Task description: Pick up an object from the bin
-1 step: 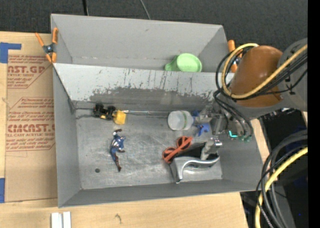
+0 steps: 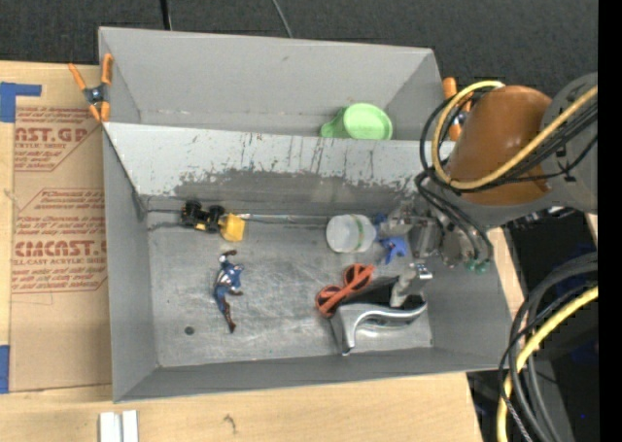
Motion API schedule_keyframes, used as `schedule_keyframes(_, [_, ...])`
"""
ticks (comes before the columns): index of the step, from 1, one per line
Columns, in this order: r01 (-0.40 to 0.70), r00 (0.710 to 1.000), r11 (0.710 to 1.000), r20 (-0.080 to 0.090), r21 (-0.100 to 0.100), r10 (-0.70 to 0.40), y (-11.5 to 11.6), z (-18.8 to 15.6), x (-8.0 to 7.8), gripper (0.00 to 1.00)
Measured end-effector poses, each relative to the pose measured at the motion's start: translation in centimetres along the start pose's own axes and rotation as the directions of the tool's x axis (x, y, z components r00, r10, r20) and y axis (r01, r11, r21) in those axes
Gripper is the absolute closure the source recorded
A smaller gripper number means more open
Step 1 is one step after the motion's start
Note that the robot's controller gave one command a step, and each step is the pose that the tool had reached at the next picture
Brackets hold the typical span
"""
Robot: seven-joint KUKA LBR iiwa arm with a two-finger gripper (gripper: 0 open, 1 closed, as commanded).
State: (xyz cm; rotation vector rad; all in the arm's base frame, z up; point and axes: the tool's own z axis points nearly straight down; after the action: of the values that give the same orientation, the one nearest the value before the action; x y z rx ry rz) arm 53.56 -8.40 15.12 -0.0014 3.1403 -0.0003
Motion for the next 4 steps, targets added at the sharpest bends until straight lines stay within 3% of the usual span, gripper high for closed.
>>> schedule_keyframes(1, [-0.193,0.981,0.981,0.000,0.000,0.193,1.6,0.0,-2.5,0.00])
schedule_keyframes(2, [-0.267,0.964,0.964,0.002,0.000,0.267,2.8,2.0,-4.6,0.00])
schedule_keyframes(3, [-0.267,0.964,0.964,0.002,0.000,0.267,1.4,0.9,-5.9,0.00])
schedule_keyframes(4, [-0.288,0.958,0.958,0.007,-0.001,0.288,2.0,7.2,-6.0,0.00])
